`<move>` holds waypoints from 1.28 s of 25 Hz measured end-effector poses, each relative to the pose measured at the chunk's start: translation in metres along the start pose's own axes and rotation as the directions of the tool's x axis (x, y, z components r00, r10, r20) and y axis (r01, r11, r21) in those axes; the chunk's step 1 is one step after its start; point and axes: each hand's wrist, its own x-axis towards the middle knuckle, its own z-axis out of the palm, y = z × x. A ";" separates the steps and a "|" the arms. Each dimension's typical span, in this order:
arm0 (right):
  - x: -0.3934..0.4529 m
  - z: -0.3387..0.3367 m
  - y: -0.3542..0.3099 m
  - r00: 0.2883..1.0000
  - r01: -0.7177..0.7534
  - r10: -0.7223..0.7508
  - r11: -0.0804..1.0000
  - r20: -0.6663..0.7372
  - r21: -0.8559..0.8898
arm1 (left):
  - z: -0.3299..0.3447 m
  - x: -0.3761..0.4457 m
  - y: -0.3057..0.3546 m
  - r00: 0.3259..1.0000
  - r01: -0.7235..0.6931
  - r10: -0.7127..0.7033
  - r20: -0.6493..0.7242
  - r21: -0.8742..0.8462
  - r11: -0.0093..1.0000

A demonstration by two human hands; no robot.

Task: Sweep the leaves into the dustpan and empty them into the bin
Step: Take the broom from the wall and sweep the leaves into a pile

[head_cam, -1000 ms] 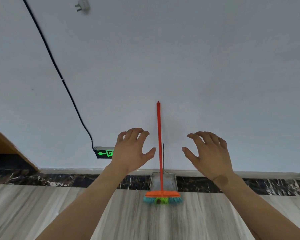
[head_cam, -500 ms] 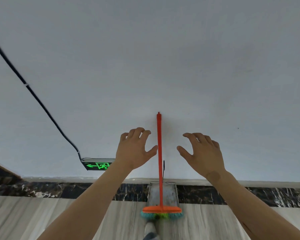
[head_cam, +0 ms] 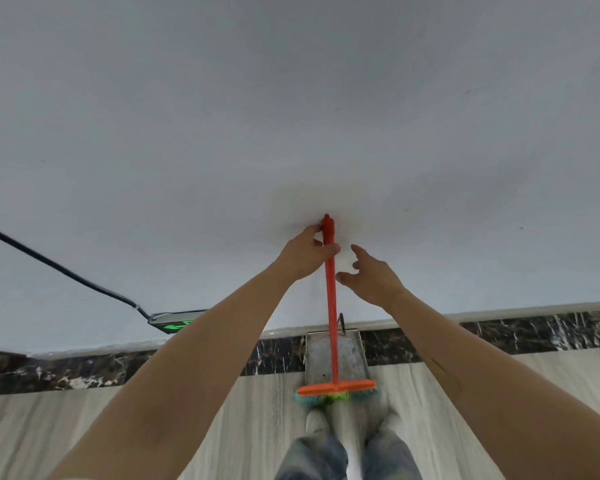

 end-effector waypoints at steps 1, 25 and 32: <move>0.009 0.004 -0.003 0.999 -0.018 0.017 0.999 0.030 0.028 | 0.002 0.007 -0.001 1.000 -0.020 0.020 0.008 -0.002 1.000; -0.106 -0.039 0.155 0.920 -0.391 0.377 0.905 0.109 0.166 | 0.126 -0.079 0.179 0.636 -0.670 0.389 0.667 0.227 0.707; -0.304 -0.083 0.306 0.815 -0.452 0.567 0.493 0.120 0.743 | 0.287 -0.223 0.283 0.119 -0.940 0.443 0.889 -0.043 0.339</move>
